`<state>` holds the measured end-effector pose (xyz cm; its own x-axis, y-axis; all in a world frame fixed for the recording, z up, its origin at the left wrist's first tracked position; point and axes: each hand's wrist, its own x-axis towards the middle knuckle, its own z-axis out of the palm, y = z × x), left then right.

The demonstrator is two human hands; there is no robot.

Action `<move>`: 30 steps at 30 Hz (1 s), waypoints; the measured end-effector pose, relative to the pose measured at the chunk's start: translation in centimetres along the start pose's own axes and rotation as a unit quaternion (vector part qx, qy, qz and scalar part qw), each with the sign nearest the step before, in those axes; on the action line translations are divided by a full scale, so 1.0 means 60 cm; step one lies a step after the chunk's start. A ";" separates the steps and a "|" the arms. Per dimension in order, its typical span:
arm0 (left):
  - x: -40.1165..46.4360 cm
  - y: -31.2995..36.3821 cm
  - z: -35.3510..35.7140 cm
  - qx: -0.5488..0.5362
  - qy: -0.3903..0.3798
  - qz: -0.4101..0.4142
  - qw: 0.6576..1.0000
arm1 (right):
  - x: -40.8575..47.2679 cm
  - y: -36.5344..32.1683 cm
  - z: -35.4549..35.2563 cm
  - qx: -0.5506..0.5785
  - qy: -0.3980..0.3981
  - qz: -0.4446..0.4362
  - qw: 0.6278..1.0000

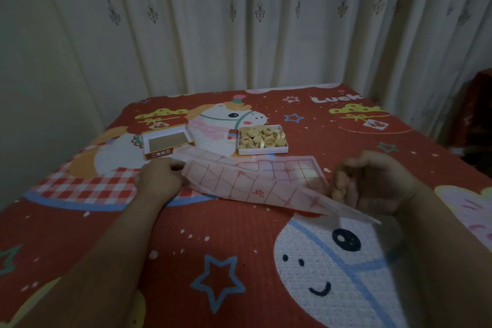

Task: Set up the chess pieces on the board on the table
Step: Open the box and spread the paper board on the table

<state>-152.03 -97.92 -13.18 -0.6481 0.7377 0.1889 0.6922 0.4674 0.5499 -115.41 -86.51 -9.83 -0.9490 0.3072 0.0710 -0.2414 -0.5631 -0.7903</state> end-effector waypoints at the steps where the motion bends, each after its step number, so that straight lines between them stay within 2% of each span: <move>1: -0.004 0.003 -0.004 -0.001 -0.004 0.008 1.000 | 0.000 0.002 -0.005 0.004 0.007 -0.007 1.000; 2: -0.011 0.008 -0.010 -0.008 -0.010 0.017 1.000 | -0.002 0.002 -0.008 -0.029 0.041 -0.014 0.999; 5: -0.016 0.011 -0.017 -0.026 -0.021 0.034 0.999 | 0.002 -0.001 -0.011 -0.157 0.060 0.047 0.985; 8: 0.010 -0.002 -0.010 -0.093 -0.035 -0.004 0.995 | 0.001 0.000 -0.004 -0.217 0.119 0.062 0.967; 10: 0.019 -0.010 -0.007 -0.095 -0.054 0.004 0.994 | 0.003 0.001 0.000 -0.224 0.135 0.073 0.962; 12: 0.014 -0.010 -0.005 -0.101 -0.037 0.017 0.994 | 0.004 0.001 0.004 -0.216 0.141 0.070 0.963; 17: -0.009 -0.005 -0.004 -0.206 -0.001 0.002 0.979 | 0.006 0.001 -0.002 -0.205 0.161 0.066 0.963; 19: -0.009 0.000 -0.007 -0.214 0.008 0.005 0.977 | 0.013 0.005 -0.002 -0.212 0.188 0.039 0.958; 21: -0.008 0.004 -0.008 -0.210 0.018 0.011 0.977 | 0.026 0.008 0.002 -0.176 0.257 -0.042 0.949; 23: -0.008 0.005 -0.005 -0.210 0.023 0.008 0.977 | 0.040 0.007 0.005 -0.176 0.356 -0.158 0.904; 25: -0.004 0.002 0.000 -0.214 0.025 0.004 0.977 | 0.048 0.013 0.015 -0.255 0.418 -0.234 0.840; 27: 0.000 -0.002 0.004 -0.189 0.025 0.015 0.981 | 0.055 0.031 0.020 -0.322 0.439 -0.223 0.808; 29: 0.006 -0.005 0.008 -0.154 0.034 0.025 0.987 | 0.065 0.050 0.024 -0.415 0.433 -0.162 0.784; 30: 0.008 -0.006 0.009 -0.141 0.036 0.029 0.989 | 0.070 0.055 0.029 -0.492 0.410 -0.125 0.758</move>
<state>-152.37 -97.47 -13.74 -0.6375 0.7179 0.2797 0.6204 0.2631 0.7388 -120.56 -88.43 -11.09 -0.3557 0.9105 0.2110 0.2576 0.3125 -0.9143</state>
